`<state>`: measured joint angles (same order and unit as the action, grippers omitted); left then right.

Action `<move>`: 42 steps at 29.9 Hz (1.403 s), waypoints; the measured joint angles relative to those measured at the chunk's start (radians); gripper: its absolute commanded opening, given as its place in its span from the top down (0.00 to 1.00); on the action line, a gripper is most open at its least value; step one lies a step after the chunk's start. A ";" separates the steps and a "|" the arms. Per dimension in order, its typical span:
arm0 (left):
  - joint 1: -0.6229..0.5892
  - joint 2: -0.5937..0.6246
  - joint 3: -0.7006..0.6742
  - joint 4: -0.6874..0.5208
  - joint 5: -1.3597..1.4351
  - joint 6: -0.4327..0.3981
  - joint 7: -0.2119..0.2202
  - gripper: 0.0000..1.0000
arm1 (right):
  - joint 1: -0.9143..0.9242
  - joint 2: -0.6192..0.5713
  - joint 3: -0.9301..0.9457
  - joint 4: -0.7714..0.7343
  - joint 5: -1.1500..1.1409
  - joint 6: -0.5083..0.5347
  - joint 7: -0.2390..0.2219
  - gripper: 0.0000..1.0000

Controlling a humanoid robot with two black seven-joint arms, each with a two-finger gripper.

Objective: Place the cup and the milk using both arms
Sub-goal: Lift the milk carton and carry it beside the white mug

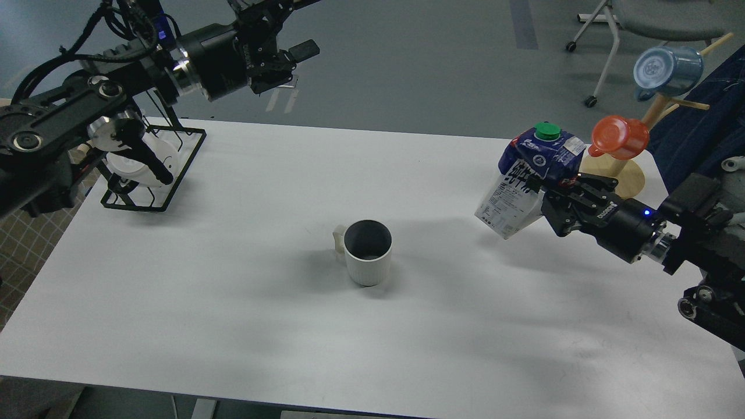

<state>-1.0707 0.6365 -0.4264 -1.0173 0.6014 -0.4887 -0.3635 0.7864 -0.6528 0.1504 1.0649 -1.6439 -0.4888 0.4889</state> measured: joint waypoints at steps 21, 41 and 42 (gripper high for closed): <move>0.009 0.006 0.000 0.000 0.000 0.000 0.000 0.03 | 0.108 0.303 -0.166 -0.213 -0.001 0.000 0.000 0.96; 0.013 0.009 -0.002 0.000 0.000 0.000 0.000 0.03 | 0.112 0.360 -0.184 -0.249 0.001 0.000 0.000 0.64; 0.014 0.009 -0.002 0.000 0.000 0.000 0.000 0.03 | 0.111 0.360 -0.184 -0.249 0.001 0.000 0.000 0.53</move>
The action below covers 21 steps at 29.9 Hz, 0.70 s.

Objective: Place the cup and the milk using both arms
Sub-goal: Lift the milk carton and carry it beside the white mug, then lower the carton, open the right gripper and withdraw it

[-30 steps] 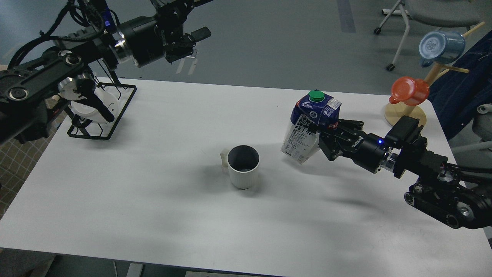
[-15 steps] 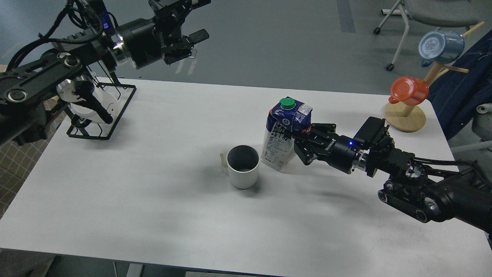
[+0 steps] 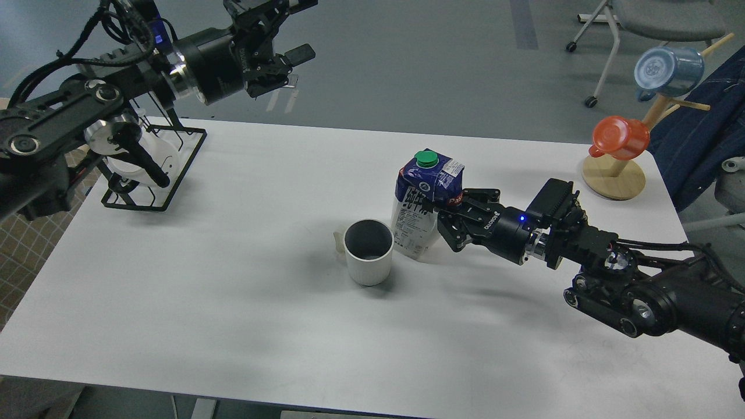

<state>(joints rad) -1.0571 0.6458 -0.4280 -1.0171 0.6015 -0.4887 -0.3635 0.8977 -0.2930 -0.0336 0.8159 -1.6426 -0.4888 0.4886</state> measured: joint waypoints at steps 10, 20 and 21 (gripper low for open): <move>0.000 0.000 0.000 0.000 0.000 0.000 0.000 0.03 | -0.001 -0.004 -0.001 0.000 0.004 0.000 0.000 0.23; -0.001 0.002 0.000 0.000 0.000 0.000 0.000 0.03 | -0.002 -0.015 -0.001 0.006 0.009 0.000 0.000 0.19; -0.001 0.002 0.000 0.000 0.000 0.000 0.000 0.03 | -0.001 -0.020 0.000 0.010 0.010 0.000 0.000 0.19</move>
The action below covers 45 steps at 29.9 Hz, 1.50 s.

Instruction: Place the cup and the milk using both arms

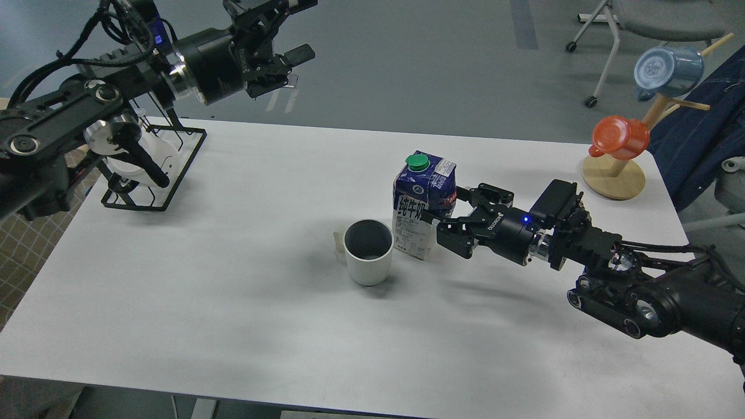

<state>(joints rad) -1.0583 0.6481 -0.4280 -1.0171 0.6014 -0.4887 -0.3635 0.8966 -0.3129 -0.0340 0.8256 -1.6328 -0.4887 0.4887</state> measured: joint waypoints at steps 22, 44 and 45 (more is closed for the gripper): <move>0.001 -0.004 -0.002 0.000 0.000 0.000 0.000 0.03 | -0.011 -0.320 0.000 0.349 0.005 0.000 0.000 0.19; 0.001 -0.007 -0.060 0.024 -0.009 0.000 0.000 0.03 | 0.096 -0.788 0.518 0.566 0.415 0.332 0.000 0.18; 0.001 -0.010 -0.068 0.027 -0.010 0.000 0.000 0.03 | 0.103 -0.780 0.545 0.542 0.444 0.372 0.000 0.18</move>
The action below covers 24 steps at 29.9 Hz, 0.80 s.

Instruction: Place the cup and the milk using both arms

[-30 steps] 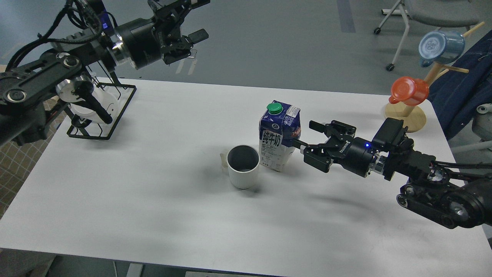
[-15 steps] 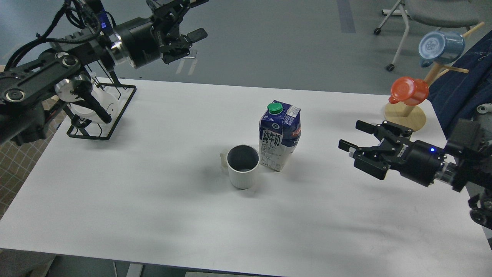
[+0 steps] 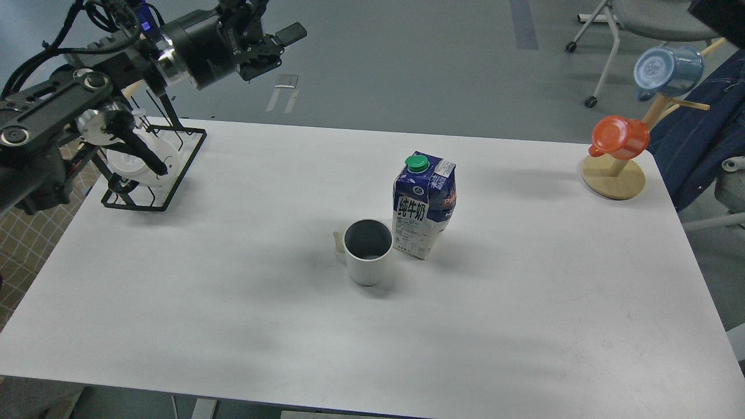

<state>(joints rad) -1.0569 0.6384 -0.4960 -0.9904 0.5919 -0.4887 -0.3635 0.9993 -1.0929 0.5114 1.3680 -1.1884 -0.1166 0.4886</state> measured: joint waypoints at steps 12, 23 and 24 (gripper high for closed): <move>-0.003 -0.159 -0.077 0.104 -0.009 0.089 0.000 0.02 | 0.210 0.391 0.104 -0.531 0.443 0.327 0.000 0.16; -0.001 -0.332 -0.148 0.328 -0.046 0.101 0.067 0.02 | 0.176 0.719 0.106 -0.811 0.823 0.426 0.000 0.15; 0.000 -0.345 -0.160 0.363 -0.072 0.074 0.083 0.02 | 0.163 0.741 0.108 -0.814 0.845 0.439 0.000 0.14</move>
<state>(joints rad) -1.0571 0.2939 -0.6565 -0.6278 0.5197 -0.4147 -0.2810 1.1618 -0.3519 0.6197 0.5538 -0.3433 0.3226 0.4885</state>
